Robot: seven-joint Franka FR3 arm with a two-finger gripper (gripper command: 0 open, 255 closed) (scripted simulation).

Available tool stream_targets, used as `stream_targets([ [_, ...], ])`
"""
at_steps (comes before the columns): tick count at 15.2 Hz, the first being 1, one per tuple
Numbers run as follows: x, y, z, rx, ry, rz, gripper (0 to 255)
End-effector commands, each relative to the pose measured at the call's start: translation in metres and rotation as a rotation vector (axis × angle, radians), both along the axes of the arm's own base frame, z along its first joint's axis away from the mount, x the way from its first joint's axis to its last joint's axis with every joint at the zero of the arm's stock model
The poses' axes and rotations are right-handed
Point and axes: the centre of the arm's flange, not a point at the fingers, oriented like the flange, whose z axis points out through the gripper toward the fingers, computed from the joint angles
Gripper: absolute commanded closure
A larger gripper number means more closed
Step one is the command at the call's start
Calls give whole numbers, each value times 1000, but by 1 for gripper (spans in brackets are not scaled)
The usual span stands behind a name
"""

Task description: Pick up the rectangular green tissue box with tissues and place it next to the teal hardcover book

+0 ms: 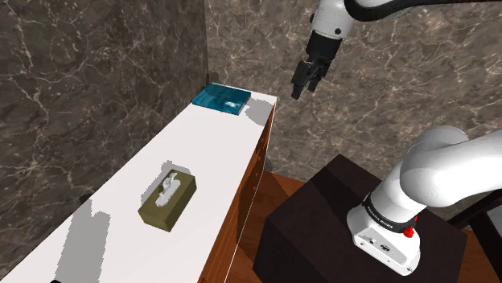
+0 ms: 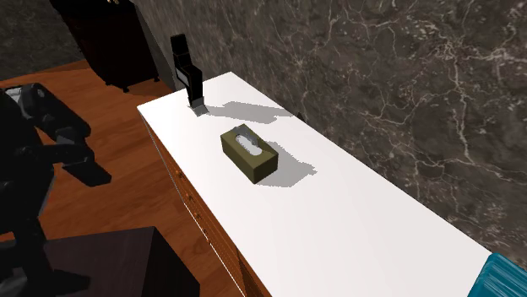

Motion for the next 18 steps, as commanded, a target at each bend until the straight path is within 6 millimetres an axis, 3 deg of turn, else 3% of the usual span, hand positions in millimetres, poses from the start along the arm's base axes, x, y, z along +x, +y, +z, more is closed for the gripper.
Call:
stream_targets([
  [1, 3, 20, -19, 15, -5, -6, 0],
  [18, 49, 180, -147, 144, -41, -44, 0],
])
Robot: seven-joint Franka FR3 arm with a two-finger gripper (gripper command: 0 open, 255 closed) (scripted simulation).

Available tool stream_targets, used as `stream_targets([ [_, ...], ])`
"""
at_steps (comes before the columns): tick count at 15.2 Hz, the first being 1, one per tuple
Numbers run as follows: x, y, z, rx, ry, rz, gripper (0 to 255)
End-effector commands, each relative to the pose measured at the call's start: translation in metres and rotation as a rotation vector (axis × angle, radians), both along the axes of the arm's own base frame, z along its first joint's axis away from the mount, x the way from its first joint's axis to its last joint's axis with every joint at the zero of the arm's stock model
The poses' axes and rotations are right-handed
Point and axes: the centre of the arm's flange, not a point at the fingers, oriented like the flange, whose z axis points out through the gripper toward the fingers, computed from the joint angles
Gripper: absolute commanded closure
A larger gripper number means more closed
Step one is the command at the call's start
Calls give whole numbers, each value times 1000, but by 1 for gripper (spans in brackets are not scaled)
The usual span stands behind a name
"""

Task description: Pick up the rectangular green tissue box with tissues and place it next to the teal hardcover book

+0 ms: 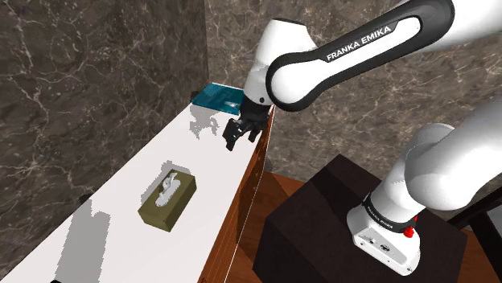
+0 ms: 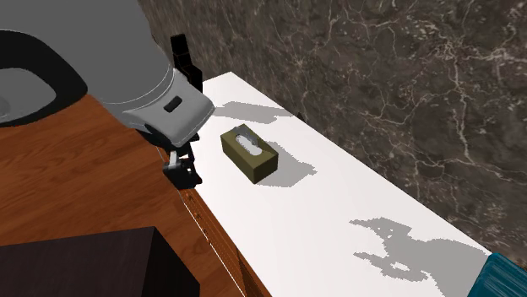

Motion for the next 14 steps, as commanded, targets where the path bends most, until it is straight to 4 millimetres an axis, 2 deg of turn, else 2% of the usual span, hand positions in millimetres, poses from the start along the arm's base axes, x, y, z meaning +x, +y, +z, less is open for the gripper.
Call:
stream_targets([
  [1, 7, 21, -14, 17, -6, -5, 0],
  [14, 50, 153, -95, 115, -33, -35, 0],
])
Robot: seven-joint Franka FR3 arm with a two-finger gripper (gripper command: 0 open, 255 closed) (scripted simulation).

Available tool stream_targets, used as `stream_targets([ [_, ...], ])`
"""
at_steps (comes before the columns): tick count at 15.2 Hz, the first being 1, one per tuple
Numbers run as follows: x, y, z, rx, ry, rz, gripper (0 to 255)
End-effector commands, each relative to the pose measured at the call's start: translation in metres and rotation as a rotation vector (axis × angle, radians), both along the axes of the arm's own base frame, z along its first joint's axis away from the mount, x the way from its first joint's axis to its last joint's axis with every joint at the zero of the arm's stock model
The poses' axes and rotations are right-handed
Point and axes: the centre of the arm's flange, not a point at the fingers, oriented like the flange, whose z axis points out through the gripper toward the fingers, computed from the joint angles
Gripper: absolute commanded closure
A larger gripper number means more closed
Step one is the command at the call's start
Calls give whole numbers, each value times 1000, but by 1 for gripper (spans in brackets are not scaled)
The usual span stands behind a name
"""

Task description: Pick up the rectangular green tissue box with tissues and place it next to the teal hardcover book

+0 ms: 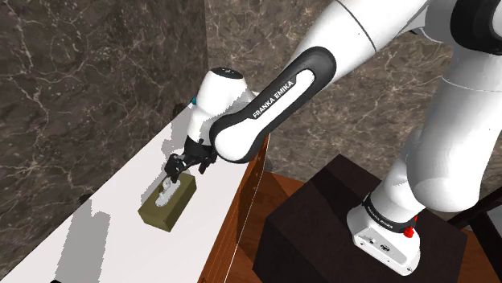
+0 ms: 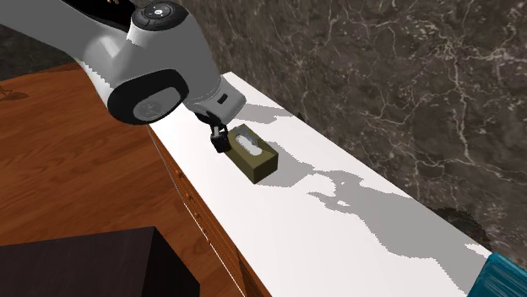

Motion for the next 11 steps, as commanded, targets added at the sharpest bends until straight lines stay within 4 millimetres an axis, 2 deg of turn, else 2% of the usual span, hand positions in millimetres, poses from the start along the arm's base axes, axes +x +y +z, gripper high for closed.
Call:
stream_targets([
  [1, 7, 21, -14, 15, -4, -5, 0],
  [4, 18, 52, -30, 38, -11, -12, 0],
  [11, 25, 67, -61, 41, -11, -13, 0],
])
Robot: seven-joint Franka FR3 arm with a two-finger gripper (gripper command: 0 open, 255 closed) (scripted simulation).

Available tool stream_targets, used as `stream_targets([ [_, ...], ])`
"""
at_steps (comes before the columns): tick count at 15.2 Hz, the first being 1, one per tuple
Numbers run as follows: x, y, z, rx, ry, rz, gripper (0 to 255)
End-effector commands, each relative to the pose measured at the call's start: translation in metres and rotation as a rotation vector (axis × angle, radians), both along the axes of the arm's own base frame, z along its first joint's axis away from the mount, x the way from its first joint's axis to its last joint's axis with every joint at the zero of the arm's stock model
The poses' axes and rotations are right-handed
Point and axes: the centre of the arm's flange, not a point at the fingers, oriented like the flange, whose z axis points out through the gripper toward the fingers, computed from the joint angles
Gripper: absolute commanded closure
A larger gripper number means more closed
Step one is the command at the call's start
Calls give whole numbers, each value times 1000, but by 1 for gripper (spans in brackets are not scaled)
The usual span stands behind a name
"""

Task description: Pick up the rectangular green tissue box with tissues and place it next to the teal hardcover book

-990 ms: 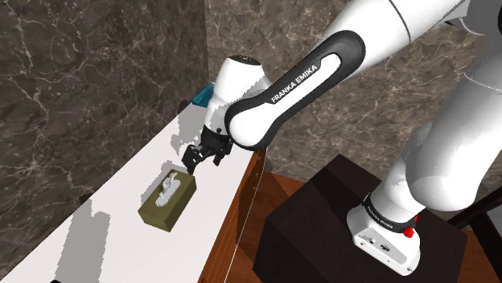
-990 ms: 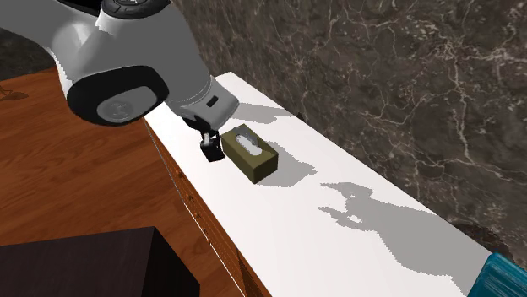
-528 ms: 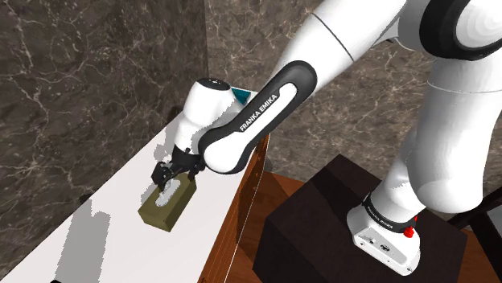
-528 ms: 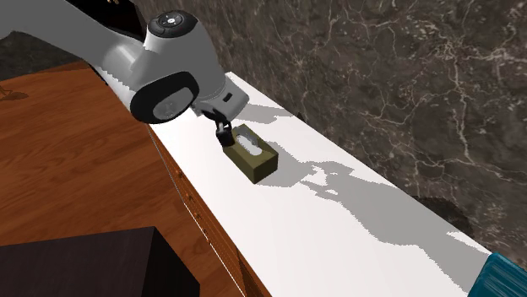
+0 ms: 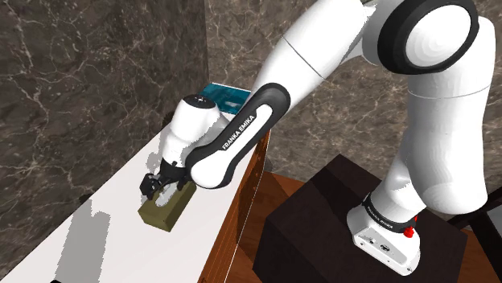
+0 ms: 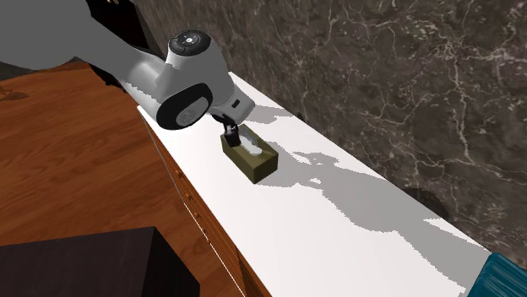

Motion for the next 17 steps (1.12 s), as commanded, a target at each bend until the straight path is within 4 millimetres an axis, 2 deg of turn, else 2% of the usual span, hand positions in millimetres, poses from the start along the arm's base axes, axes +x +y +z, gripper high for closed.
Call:
stream_targets([
  [1, 3, 5, -12, 0, 0, 0, 0],
  [9, 3, 5, -12, 0, 0, 0, 0],
  [10, 3, 5, -12, 0, 0, 0, 255],
  [17, 1, 6, -13, 0, 0, 0, 255],
])
